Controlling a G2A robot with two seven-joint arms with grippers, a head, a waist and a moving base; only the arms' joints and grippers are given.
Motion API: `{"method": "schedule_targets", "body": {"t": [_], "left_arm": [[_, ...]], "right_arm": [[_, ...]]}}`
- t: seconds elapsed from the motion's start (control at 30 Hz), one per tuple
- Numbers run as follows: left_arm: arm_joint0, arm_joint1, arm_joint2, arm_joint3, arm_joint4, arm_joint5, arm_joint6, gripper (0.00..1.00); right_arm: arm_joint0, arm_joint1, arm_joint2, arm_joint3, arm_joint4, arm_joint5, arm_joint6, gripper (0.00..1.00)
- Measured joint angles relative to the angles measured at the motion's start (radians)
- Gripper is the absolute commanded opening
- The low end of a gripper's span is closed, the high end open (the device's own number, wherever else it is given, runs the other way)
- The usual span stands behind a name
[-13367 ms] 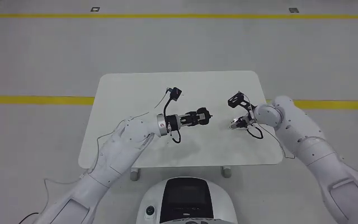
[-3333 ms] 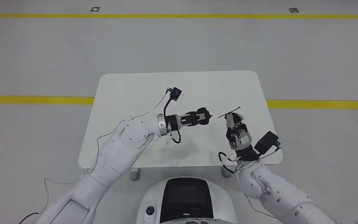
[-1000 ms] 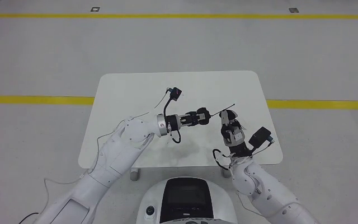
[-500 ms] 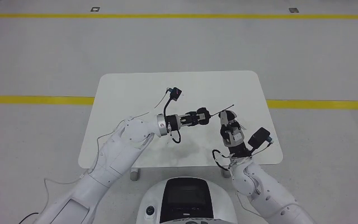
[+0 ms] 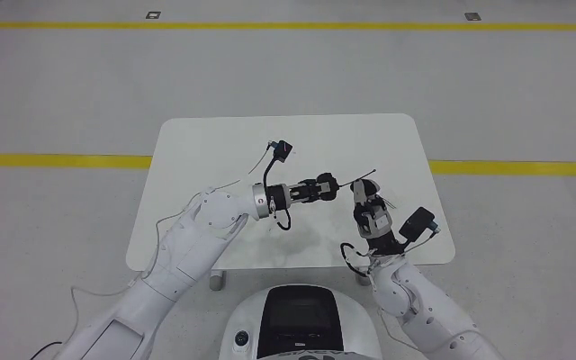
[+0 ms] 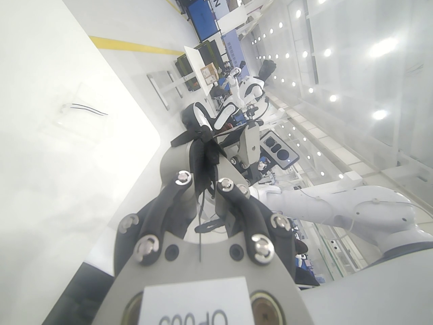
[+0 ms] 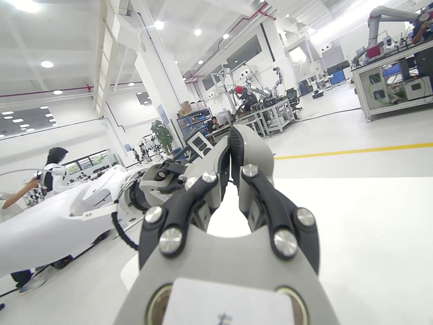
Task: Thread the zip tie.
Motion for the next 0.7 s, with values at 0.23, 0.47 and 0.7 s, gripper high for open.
{"method": "schedule_targets", "body": {"t": [0.23, 0.47, 0.7], "left_arm": [[0.000, 0.000, 0.000, 0.000, 0.000, 0.000, 0.000, 0.00], [0.000, 0.000, 0.000, 0.000, 0.000, 0.000, 0.000, 0.00], [0.000, 0.000, 0.000, 0.000, 0.000, 0.000, 0.000, 0.00]], "right_arm": [[-0.009, -0.009, 0.012, -0.001, -0.017, -0.015, 0.012, 0.00], [-0.014, -0.019, 0.021, 0.001, -0.031, -0.029, 0.029, 0.00], [-0.019, -0.028, 0.031, 0.005, -0.043, -0.041, 0.036, 0.00]]}}
